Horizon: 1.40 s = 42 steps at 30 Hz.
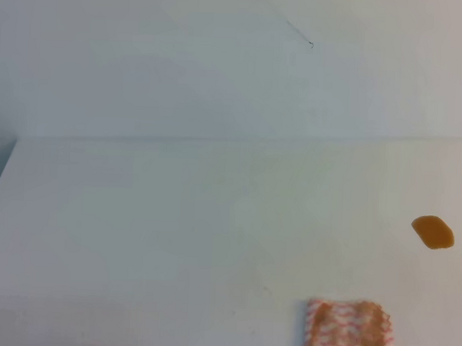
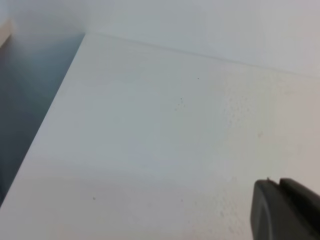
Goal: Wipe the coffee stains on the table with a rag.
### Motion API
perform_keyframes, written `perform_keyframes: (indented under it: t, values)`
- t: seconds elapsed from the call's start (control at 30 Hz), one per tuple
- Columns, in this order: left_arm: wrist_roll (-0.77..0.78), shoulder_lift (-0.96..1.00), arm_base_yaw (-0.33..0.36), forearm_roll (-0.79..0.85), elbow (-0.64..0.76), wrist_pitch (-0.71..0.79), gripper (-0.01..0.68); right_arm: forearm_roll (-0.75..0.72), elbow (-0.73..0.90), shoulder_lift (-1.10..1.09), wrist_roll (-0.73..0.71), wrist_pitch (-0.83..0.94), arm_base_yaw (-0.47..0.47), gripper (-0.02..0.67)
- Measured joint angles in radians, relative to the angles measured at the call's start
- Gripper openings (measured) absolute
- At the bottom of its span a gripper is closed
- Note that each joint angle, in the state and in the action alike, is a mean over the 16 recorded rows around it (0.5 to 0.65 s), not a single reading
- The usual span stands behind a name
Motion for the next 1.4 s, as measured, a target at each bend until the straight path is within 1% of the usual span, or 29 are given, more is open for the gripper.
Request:
perform_keyframes:
  t: [0.17, 0.33, 0.5, 0.63, 0.77, 0.9, 1.07, 1.17, 1.4]
  values:
    - [0.0, 0.0, 0.0, 0.0, 0.0, 0.0, -0.001, 0.084, -0.102, 0.176, -0.11, 0.228, 0.0, -0.002]
    - [0.0, 0.0, 0.0, 0.0, 0.0, 0.0, -0.001, 0.23, -0.149, 0.381, -0.274, 0.326, 0.0, -0.002]
    - [0.0, 0.0, 0.0, 0.0, 0.0, 0.0, -0.001, 0.403, -0.155, 0.578, -0.468, 0.342, 0.004, -0.002]
    - [0.0, 0.0, 0.0, 0.0, 0.0, 0.0, -0.001, 0.512, -0.155, 0.718, -0.592, 0.332, 0.029, -0.001]
    - [0.0, 0.0, 0.0, 0.0, 0.0, 0.0, -0.001, 0.582, -0.156, 0.837, -0.671, 0.302, 0.092, -0.001]
    - [0.0, 0.0, 0.0, 0.0, 0.0, 0.0, -0.001, 0.592, -0.168, 0.94, -0.723, 0.253, 0.187, 0.005]
    - [0.0, 0.0, 0.0, 0.0, 0.0, 0.0, -0.001, 0.566, -0.214, 1.065, -0.739, 0.192, 0.314, 0.063]
    - [0.0, 0.0, 0.0, 0.0, 0.0, 0.0, -0.001, 0.543, -0.257, 1.142, -0.739, 0.166, 0.375, 0.117]
    - [0.0, 0.0, 0.0, 0.0, 0.0, 0.0, -0.001, 0.476, -0.362, 1.327, -0.739, 0.166, 0.448, 0.273]
